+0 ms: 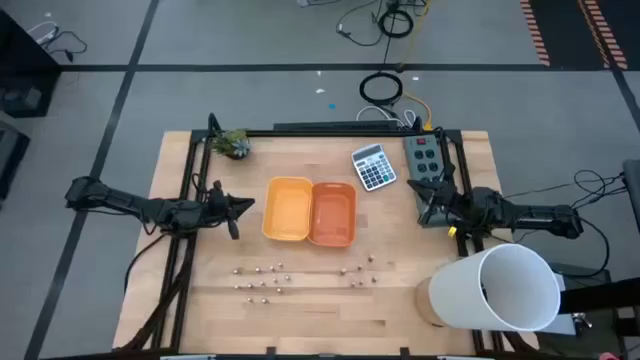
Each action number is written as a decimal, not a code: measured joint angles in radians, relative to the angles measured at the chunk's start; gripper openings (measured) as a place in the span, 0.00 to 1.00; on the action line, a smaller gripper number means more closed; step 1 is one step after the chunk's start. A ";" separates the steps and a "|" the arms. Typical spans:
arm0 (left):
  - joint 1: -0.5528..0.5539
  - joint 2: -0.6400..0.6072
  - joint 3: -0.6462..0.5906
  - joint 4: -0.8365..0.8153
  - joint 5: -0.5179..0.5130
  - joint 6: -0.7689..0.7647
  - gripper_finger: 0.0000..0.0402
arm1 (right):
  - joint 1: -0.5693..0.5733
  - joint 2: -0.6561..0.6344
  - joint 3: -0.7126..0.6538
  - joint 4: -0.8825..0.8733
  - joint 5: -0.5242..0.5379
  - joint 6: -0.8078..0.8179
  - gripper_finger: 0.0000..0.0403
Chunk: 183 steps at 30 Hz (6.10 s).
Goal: Sort batteries
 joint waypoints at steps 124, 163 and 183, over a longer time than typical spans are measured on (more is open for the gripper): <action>0.000 0.000 0.000 0.218 -0.120 0.028 0.06 | -0.003 0.001 0.000 0.016 0.000 0.646 0.00; 0.004 0.106 0.115 0.277 0.115 0.130 0.06 | 0.005 0.393 0.012 0.309 -0.259 0.674 0.06; 0.042 0.173 0.250 0.043 0.147 -0.081 0.06 | 0.168 1.003 0.522 0.142 -0.048 0.366 0.21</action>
